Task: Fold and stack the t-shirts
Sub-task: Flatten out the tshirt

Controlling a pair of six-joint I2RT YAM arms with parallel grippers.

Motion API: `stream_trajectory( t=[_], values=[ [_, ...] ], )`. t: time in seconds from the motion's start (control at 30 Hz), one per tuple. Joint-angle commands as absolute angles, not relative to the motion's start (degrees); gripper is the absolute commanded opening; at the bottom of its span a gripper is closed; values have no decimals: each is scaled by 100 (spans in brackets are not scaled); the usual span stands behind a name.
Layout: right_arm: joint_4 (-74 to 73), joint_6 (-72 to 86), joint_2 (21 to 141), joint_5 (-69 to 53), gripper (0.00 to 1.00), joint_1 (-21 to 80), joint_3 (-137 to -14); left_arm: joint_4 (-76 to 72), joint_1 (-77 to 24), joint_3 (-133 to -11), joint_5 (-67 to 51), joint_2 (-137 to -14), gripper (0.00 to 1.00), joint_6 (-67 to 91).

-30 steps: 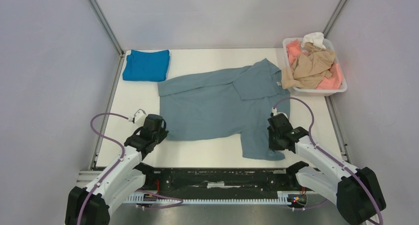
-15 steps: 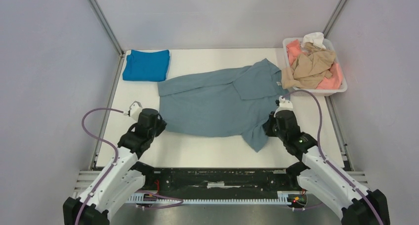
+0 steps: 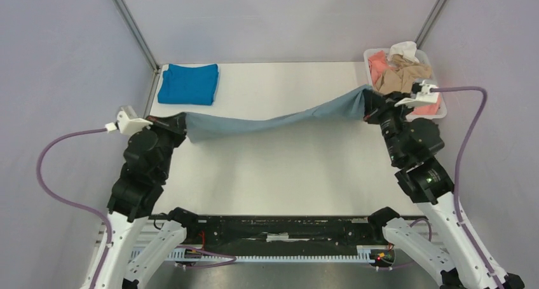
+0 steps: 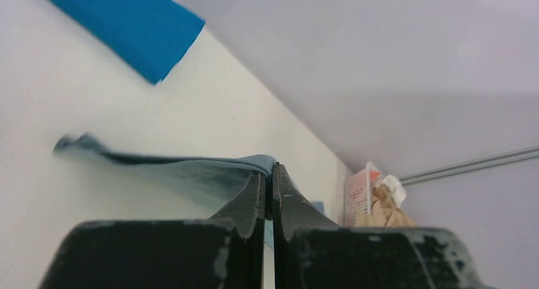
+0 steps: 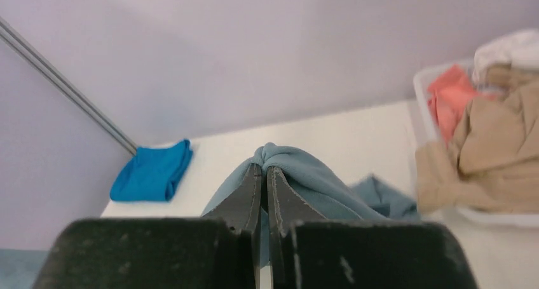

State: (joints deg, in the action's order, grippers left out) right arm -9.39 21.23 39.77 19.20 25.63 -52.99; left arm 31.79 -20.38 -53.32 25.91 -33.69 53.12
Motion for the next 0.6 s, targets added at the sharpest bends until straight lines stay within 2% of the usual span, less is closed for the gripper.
stream_trajectory(
  t=[0.0,0.33,0.57],
  values=[
    [-556,1362,4222,2195,0,2575,-6685,3128,-2065,-6478,2986,-3449,2,4720],
    [-676,687,4785,1485,0,2574,-9151,3366,-2063,-8731,2618,-3510,2,4157],
    [-902,599,4742,775,0,2575,-10340,3502,-2061,-9498,2280,-3310,2,3969]
  ],
)
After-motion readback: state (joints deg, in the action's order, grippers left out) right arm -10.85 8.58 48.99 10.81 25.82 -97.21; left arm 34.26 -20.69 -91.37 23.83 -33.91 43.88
